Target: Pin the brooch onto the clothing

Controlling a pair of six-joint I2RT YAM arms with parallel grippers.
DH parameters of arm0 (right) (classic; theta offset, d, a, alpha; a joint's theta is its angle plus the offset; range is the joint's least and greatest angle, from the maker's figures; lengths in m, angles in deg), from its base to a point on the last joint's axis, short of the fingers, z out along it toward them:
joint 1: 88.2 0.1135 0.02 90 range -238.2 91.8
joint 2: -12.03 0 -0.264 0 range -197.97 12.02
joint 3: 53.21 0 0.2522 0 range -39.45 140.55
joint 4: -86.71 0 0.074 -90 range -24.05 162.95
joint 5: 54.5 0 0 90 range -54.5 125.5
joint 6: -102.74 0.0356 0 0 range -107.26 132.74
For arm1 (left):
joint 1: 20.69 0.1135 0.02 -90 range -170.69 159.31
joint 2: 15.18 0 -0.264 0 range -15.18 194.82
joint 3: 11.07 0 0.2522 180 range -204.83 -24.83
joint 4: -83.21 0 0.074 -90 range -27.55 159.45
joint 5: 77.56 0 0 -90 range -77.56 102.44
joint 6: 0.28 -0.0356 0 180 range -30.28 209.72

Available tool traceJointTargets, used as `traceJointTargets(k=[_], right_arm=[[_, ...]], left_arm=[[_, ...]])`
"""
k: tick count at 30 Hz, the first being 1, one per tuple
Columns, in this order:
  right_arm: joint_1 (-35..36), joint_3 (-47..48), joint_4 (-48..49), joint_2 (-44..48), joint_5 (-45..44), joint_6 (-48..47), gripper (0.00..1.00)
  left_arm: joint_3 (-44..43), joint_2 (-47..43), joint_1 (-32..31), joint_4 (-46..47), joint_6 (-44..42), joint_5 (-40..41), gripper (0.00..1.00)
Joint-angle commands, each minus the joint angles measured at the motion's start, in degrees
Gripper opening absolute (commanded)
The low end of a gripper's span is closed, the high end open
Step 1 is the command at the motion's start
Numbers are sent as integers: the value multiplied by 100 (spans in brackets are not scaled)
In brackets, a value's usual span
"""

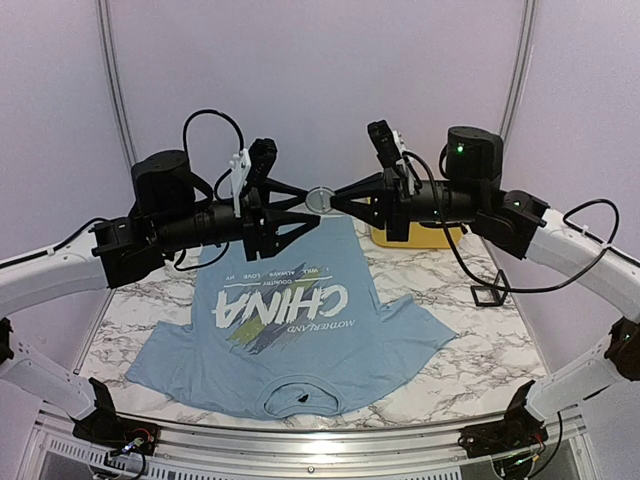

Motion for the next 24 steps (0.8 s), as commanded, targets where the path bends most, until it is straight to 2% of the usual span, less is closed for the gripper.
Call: traceJointTargets(k=[1, 2, 3, 6, 7, 8, 10, 11, 13, 16, 21, 24], right_arm=[[-653, -873, 422, 217, -822, 566, 0], [-739, -1107, 422, 280, -1223, 608, 0], [-780, -1317, 395, 349, -1655, 595, 0], [-791, -2114, 509, 482, -3073, 516, 0], [-788, -2408, 633, 505, -3434, 514, 0], [-788, -2677, 910, 530, -3722, 501, 0], [-786, -3233, 1399, 545, -4019, 465, 0], [-788, -3474, 1662, 545, -4077, 350, 0], [-790, -3900, 2239, 537, -4061, 265, 0], [-776, -4478, 2928, 450, -4081, 117, 0], [-781, -4859, 3392, 123, -4117, 91, 0], [-775, -5043, 3683, 16, -3996, 96, 0]], left_arm=[[180, 117, 223, -56, 511, 802, 92], [309, 107, 322, -55, 609, 965, 98], [471, 94, 394, -55, 650, 1140, 99], [845, 324, 484, -215, 475, 1450, 99], [828, 546, 469, -426, 385, 1439, 95], [694, 908, 430, -647, 344, 1413, 89], [449, 1506, 299, -993, 270, 1333, 64], [361, 1748, 215, -1034, 243, 1290, 54], [258, 2141, 53, -972, 150, 1092, 44], [95, 2692, -167, -814, -44, 895, 44], [-539, 3797, -358, -1110, -203, 817, 56], [-656, 4116, -374, -1106, -156, 628, 59]])
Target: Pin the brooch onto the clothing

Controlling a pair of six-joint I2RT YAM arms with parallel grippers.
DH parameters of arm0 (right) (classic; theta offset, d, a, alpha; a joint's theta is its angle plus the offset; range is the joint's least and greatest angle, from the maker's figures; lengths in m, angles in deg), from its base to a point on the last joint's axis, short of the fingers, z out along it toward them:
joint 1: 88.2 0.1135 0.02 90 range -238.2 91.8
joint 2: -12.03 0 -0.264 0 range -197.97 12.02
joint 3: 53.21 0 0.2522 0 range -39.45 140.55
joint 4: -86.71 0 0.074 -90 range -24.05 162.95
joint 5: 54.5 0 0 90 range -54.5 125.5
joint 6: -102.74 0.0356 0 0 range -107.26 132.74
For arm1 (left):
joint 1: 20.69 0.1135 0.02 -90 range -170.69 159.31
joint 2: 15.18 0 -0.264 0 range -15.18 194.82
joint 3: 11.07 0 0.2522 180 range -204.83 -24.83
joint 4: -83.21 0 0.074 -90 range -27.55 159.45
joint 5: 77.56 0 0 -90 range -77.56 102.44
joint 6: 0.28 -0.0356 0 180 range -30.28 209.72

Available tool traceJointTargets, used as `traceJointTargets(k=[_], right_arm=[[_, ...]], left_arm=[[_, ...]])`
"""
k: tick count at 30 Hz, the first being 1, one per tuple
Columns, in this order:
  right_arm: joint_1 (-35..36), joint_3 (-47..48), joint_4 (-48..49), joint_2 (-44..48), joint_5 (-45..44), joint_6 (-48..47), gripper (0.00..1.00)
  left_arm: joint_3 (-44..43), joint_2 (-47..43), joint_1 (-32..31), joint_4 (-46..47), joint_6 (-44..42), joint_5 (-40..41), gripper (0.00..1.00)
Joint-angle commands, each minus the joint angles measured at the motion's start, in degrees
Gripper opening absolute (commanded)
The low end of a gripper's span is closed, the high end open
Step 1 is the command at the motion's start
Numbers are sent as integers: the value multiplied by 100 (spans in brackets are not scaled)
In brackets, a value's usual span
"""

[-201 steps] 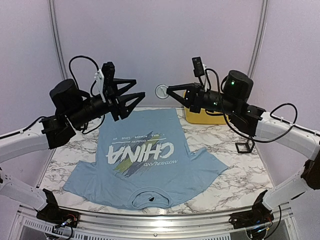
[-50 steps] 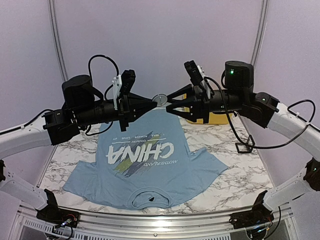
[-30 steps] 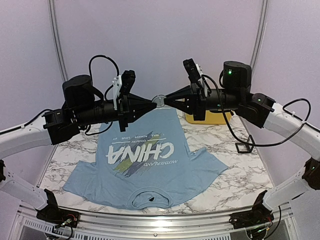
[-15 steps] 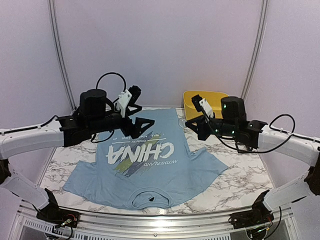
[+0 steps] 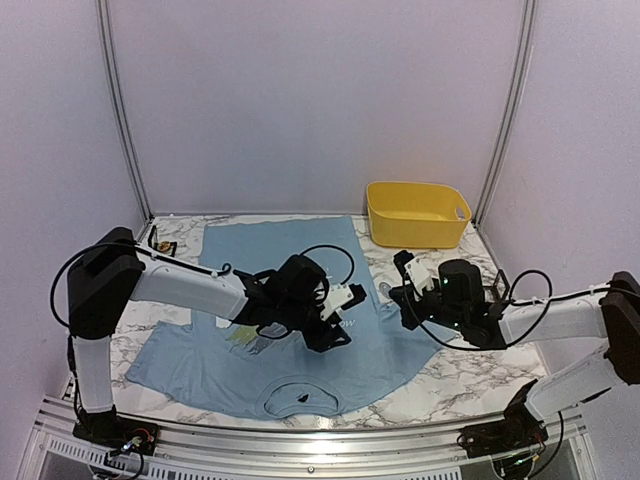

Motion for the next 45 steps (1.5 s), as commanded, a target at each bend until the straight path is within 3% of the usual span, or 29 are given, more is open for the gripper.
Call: traceJointTargets(k=[1, 13, 15, 17, 22, 26, 32, 36, 45], right_arm=[[27, -170, 933, -166, 2, -53, 0], [34, -365, 1469, -583, 505, -317, 0], [34, -430, 1556, -569, 493, -285, 0], [36, -491, 1608, -566, 493, -236, 0], [81, -679, 1816, -626, 418, -263, 0], [215, -943, 2128, -587, 438, -472, 0], [833, -1426, 3429, -828, 211, -1280, 0], [910, -1583, 4467, -1400, 305, -1723, 0], [1300, -1502, 5692, -2420, 411, -3109, 0]], left_arm=[[-269, 381, -8, -195, -79, -267, 59], [-750, 1083, -71, -602, -181, -324, 56], [-706, 1100, -68, -636, -200, -266, 51], [-646, 1079, -68, -660, -219, -317, 41], [-618, 1020, -39, -680, -193, -690, 0], [-635, 796, 11, -591, -121, -984, 0], [-286, 425, 21, -197, -36, -1173, 0], [52, 210, 29, 261, -24, -1205, 0], [154, 187, 81, 314, -30, -1442, 0]])
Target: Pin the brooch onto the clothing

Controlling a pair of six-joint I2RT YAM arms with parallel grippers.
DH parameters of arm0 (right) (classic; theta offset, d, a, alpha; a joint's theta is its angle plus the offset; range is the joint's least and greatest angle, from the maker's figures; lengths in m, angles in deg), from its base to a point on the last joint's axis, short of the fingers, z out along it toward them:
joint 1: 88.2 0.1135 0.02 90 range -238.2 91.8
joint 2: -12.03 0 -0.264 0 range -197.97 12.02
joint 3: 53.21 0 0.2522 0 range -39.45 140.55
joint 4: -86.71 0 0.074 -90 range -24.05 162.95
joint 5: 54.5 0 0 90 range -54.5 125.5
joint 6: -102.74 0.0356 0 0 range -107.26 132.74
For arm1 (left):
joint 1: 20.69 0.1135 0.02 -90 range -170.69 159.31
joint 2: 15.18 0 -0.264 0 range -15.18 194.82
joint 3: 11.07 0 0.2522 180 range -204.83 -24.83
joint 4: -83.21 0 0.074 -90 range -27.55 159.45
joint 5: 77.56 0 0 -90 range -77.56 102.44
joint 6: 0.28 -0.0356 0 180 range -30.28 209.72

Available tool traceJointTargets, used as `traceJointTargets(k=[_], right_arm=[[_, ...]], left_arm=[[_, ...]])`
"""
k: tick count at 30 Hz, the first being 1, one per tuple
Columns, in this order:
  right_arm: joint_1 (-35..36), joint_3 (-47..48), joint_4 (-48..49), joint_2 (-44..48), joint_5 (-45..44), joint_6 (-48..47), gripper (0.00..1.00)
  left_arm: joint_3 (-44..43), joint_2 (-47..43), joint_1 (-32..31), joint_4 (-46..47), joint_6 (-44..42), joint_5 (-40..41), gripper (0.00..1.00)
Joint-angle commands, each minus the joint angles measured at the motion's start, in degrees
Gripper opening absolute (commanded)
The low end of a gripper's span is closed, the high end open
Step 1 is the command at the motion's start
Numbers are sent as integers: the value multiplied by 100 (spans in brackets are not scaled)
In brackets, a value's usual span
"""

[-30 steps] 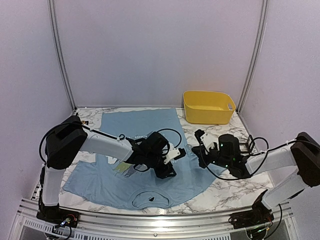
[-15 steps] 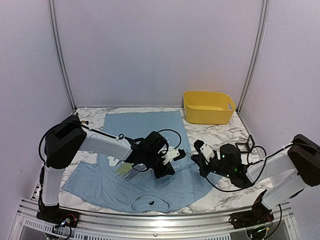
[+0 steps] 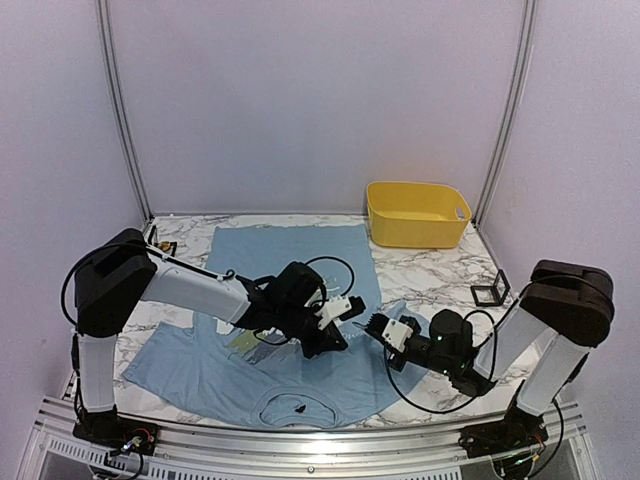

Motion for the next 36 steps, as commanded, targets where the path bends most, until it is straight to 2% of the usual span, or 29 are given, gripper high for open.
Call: traceJointTargets(k=[1, 6, 11, 20, 36], right_arm=[[273, 60, 1079, -433, 60, -994, 0], [559, 76, 1658, -1013, -438, -1759, 0], [627, 129, 2075, -1450, -709, -1967, 0], [631, 276, 1897, -1623, -918, -2231, 0], [707, 104, 1658, -1611, -489, -2257, 0]], left_arm=[[103, -227, 47, 159, 0, -262, 0], [127, -269, 100, 191, -18, -357, 0], [178, -299, 148, 174, -27, -464, 0], [153, -269, 184, 178, -78, -523, 0], [161, -300, 259, 278, -80, -543, 0]])
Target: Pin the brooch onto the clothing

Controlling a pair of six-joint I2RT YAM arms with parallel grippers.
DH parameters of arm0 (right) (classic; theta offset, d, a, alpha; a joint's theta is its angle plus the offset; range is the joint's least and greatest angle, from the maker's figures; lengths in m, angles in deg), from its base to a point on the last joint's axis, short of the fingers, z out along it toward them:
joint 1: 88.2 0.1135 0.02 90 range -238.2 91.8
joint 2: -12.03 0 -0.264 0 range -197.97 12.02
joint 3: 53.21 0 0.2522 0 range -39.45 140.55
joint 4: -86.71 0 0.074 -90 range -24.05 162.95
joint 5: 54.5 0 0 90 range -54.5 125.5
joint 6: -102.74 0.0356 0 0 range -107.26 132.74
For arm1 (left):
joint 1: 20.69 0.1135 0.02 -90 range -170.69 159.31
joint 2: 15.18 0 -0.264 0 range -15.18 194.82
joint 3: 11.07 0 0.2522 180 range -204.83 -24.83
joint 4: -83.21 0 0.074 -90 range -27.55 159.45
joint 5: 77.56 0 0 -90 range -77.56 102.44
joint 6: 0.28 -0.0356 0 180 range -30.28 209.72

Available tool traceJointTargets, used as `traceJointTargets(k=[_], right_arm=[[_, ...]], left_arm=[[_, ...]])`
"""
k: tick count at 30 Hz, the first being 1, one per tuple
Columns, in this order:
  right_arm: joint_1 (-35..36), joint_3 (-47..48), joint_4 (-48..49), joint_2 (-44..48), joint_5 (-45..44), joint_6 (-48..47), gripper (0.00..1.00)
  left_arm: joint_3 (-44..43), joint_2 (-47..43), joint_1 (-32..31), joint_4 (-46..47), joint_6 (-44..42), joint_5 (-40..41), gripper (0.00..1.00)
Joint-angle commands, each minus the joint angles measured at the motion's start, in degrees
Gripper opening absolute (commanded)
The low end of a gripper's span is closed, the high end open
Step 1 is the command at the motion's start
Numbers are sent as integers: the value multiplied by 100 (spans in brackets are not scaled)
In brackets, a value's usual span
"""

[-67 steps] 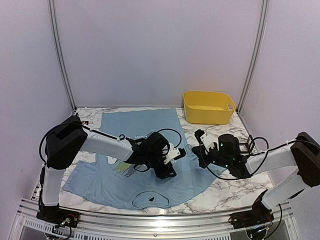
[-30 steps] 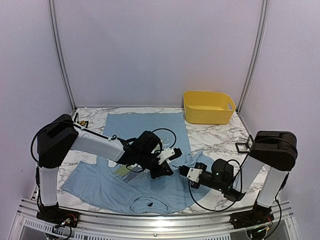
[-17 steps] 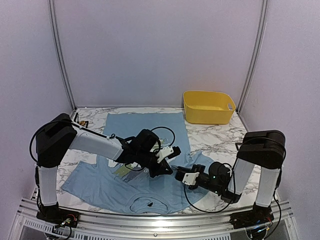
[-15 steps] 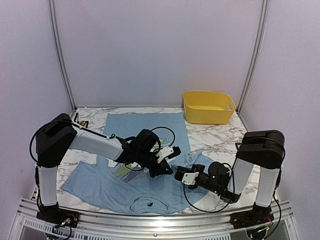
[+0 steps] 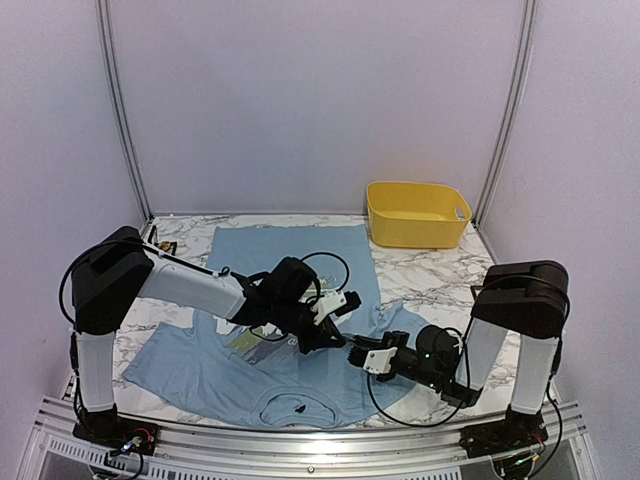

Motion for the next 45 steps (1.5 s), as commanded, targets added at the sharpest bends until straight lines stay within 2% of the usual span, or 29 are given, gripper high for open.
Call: traceJointTargets(k=[1, 5, 9, 27, 31, 34, 39, 45], right_arm=[[94, -35, 28, -54, 198, 21, 0], [113, -43, 77, -72, 299, 139, 0], [109, -103, 188, -40, 829, 476, 0], [76, -100, 530, -131, 1011, 776, 0], [36, -77, 482, -101, 1052, 757, 0], [19, -63, 437, -81, 1004, 717, 0], [-10, -15, 378, -83, 1021, 634, 0], [-11, 72, 372, -134, 1093, 673, 0]], left_arm=[[56, -211, 51, 135, -48, -148, 0], [82, -202, 59, 194, -14, -142, 0], [99, -199, 69, 196, -18, -97, 0], [203, -330, 86, 234, -130, -8, 0], [278, -406, 86, 110, -260, 48, 28], [498, -572, 95, 89, -399, 74, 37], [758, -565, 104, 340, -542, 178, 40], [597, -291, 86, 404, -510, 186, 34]])
